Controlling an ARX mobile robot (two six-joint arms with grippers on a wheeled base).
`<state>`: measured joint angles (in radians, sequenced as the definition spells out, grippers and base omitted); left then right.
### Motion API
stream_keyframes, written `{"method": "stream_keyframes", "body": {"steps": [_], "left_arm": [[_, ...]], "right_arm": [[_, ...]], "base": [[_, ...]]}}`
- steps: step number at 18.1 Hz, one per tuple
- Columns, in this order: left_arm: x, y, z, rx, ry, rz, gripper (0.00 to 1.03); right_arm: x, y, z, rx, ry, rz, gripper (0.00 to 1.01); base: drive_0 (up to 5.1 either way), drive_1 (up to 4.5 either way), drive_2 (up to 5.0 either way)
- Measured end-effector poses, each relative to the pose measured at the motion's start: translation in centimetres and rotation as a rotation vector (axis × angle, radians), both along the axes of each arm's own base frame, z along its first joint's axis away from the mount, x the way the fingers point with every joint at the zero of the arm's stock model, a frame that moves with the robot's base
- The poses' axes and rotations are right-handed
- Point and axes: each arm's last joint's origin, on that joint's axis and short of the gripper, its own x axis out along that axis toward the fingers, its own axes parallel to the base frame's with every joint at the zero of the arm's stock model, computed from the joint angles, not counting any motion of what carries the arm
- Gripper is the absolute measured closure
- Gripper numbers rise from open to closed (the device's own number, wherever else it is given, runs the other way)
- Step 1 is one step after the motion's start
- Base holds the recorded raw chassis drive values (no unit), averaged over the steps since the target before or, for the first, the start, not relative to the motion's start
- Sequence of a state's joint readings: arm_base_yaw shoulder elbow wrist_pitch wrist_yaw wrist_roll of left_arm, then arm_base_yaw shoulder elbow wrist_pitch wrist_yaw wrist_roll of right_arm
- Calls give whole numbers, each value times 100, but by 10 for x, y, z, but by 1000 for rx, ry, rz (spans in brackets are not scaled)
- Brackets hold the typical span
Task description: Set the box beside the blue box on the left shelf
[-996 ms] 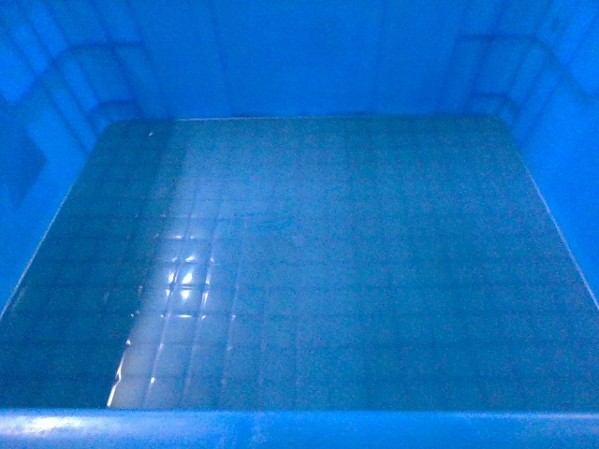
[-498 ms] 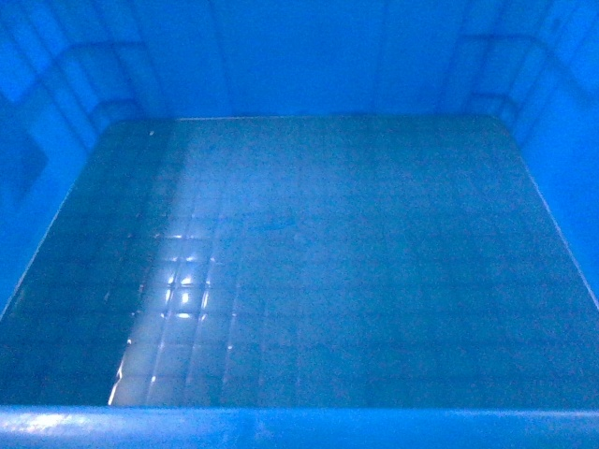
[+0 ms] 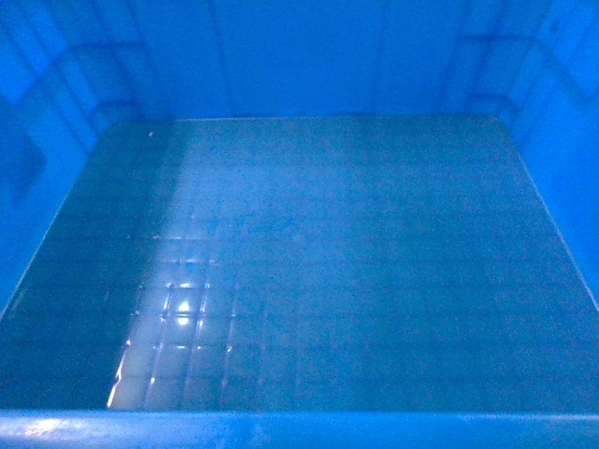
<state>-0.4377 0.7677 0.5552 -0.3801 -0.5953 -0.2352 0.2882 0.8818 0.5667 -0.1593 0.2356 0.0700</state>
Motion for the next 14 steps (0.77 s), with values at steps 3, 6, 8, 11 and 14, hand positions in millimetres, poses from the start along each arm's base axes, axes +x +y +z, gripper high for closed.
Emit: {"method": "stream_keyframes", "body": {"steps": [3, 6, 8, 11, 14], "left_arm": [[0, 0, 0, 0, 1, 0, 85], [0, 0, 0, 0, 1, 0, 85], [0, 0, 0, 0, 0, 0, 85], [0, 0, 0, 1, 2, 0, 85], [0, 0, 0, 1, 1, 0, 85]], "right_arm": [[0, 0, 0, 0, 0, 0, 68], [0, 0, 0, -1, 1, 0, 68], [0, 0, 0, 0, -1, 0, 68], [0, 0, 0, -1, 2, 0, 68], [0, 0, 0, 0, 0, 0, 68]], "base": [[-10, 406, -425], [-8, 407, -423], [-4, 411, -419], [1, 416, -414], [15, 430, -400]]}}
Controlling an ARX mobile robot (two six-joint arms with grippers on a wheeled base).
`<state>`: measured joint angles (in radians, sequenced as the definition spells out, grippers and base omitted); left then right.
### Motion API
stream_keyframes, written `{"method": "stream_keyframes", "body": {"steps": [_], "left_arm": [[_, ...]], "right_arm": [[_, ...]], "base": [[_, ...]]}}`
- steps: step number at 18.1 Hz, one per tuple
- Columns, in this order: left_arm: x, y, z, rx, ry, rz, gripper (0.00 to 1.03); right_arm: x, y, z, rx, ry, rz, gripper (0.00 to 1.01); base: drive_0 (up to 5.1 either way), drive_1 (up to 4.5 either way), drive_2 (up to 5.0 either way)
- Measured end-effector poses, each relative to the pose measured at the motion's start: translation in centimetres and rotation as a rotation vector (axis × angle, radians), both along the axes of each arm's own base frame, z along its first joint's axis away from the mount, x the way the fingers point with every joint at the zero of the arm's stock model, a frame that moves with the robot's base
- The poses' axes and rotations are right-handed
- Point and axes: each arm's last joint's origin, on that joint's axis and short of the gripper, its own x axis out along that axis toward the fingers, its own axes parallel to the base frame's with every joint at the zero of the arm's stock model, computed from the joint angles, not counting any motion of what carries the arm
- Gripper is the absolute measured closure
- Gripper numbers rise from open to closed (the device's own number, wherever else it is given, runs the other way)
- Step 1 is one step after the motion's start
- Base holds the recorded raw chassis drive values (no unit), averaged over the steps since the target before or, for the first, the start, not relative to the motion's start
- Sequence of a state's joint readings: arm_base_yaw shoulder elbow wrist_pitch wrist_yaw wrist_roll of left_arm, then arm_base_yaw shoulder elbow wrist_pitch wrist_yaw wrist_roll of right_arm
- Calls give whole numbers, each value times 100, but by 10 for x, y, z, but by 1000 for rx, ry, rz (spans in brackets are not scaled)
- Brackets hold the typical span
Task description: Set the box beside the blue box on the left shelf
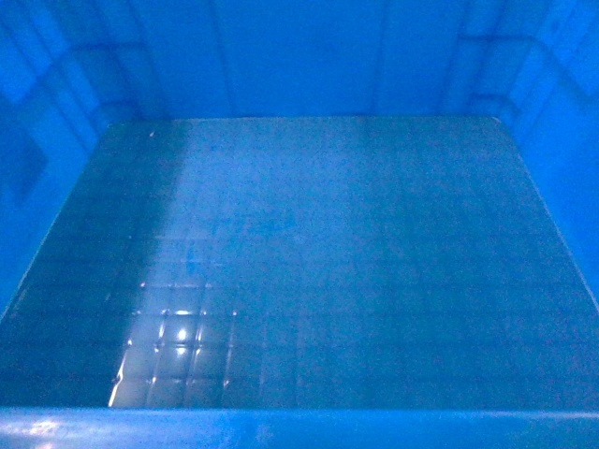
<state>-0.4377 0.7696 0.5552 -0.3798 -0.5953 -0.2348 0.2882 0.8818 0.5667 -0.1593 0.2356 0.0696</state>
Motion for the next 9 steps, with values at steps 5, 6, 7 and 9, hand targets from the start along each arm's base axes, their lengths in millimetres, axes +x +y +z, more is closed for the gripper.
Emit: {"method": "stream_keyframes", "body": {"steps": [5, 6, 7, 9], "left_arm": [[0, 0, 0, 0, 0, 0, 86], [0, 0, 0, -1, -1, 0, 86], [0, 0, 0, 0, 1, 0, 86], [0, 0, 0, -2, -5, 0, 86]], "right_arm": [[0, 0, 0, 0, -1, 0, 68], [0, 0, 0, 0, 0, 0, 68], [0, 0, 0, -1, 2, 0, 68], [0, 0, 0, 1, -2, 0, 68]], "base": [[12, 427, -403], [12, 427, -403], [12, 427, -403], [12, 427, -403]]}}
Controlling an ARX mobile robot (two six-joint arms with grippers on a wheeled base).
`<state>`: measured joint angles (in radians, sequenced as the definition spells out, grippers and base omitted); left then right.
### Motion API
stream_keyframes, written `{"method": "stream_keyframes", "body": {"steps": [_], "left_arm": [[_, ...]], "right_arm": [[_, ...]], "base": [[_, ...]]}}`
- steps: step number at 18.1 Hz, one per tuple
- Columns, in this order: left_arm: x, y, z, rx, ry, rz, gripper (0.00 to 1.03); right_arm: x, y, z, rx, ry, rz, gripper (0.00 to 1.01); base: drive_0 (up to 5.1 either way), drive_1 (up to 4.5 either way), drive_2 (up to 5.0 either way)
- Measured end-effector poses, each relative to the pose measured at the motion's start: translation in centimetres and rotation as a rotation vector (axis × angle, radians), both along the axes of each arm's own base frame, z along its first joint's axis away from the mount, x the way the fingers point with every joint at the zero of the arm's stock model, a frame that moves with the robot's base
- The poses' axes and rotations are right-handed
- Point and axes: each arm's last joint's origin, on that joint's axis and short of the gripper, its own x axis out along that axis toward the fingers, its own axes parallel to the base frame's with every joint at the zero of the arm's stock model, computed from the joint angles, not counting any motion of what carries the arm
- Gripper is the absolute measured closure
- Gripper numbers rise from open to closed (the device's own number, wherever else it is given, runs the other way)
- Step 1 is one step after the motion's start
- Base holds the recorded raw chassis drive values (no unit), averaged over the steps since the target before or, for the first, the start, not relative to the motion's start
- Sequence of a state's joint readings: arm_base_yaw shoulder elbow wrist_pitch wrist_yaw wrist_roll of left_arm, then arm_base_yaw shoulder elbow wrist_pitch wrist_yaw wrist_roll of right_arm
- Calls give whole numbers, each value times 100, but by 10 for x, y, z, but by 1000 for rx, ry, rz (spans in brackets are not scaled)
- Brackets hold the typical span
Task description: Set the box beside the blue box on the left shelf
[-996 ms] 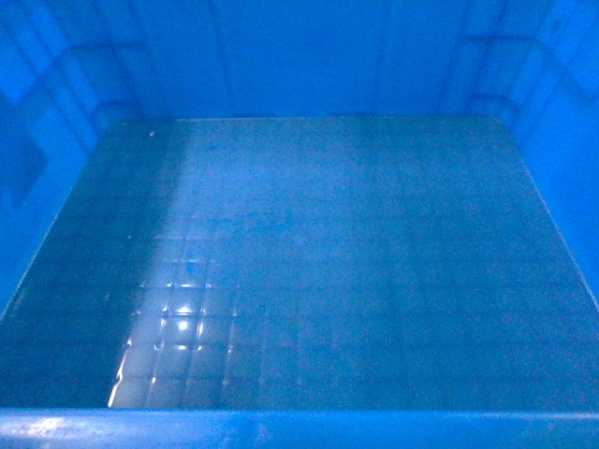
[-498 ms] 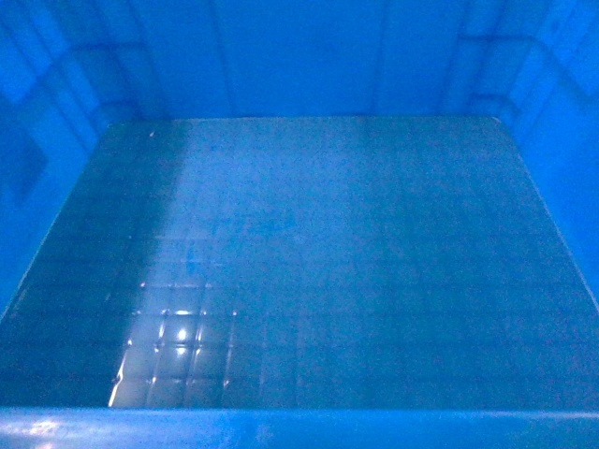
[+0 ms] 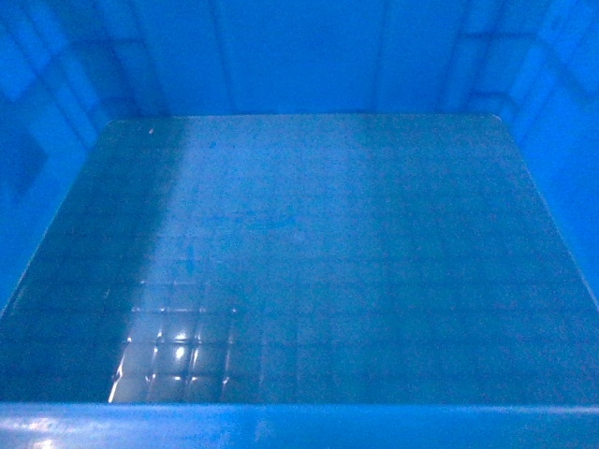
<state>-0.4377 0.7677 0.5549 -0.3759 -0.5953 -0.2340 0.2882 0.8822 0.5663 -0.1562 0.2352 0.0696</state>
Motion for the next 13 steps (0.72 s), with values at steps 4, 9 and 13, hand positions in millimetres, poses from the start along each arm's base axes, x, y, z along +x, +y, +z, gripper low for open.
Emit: {"method": "stream_keyframes", "body": {"steps": [4, 9, 13], "left_arm": [[0, 0, 0, 2, 5, 0, 86], [0, 0, 0, 3, 6, -1, 86], [0, 0, 0, 4, 6, -1, 86]], "right_arm": [[0, 0, 0, -1, 3, 0, 68], [-1, 0, 0, -2, 5, -1, 68], [0, 0, -1, -2, 5, 0, 68]], "base": [[4, 419, -411], [5, 420, -410], [-3, 412, -418]]}}
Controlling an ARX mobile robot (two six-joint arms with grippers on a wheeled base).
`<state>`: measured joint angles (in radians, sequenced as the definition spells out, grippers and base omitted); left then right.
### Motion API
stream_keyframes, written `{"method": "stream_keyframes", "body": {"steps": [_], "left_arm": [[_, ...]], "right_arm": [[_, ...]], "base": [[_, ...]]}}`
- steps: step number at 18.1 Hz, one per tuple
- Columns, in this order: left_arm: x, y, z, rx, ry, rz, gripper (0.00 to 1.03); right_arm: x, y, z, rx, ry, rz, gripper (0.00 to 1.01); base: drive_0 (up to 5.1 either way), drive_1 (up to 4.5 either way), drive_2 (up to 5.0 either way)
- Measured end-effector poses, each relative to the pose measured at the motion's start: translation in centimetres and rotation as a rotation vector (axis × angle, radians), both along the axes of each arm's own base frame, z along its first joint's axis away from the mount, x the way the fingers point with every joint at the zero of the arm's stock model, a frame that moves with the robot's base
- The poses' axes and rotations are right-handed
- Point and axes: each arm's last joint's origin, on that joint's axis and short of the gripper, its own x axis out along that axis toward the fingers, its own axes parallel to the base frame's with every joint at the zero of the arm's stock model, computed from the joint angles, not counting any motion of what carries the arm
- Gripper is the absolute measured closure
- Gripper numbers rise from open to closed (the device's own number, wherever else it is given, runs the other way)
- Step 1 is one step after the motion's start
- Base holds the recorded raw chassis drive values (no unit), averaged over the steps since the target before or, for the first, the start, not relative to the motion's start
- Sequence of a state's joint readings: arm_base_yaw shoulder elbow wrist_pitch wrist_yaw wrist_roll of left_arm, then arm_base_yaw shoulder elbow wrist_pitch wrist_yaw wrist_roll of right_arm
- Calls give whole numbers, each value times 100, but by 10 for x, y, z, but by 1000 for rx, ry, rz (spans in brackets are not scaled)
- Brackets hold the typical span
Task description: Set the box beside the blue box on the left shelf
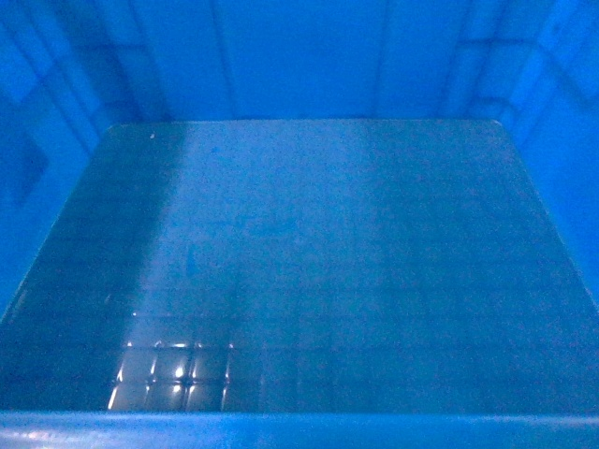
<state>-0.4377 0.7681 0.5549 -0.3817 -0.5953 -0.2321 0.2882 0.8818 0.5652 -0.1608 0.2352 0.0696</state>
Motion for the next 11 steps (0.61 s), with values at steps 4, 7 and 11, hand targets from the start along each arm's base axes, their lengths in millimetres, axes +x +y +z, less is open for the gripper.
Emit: {"method": "stream_keyframes", "body": {"steps": [4, 7, 11], "left_arm": [[0, 0, 0, -1, -2, 0, 86], [1, 0, 1, -2, -6, -1, 86], [1, 0, 0, 1, 2, -1, 86]], "right_arm": [[0, 0, 0, 0, -2, 0, 68], [0, 0, 0, 2, -7, 0, 68], [1, 0, -1, -1, 1, -1, 68]], "base": [[-11, 406, -428], [-3, 136, -143], [0, 0, 0]]}}
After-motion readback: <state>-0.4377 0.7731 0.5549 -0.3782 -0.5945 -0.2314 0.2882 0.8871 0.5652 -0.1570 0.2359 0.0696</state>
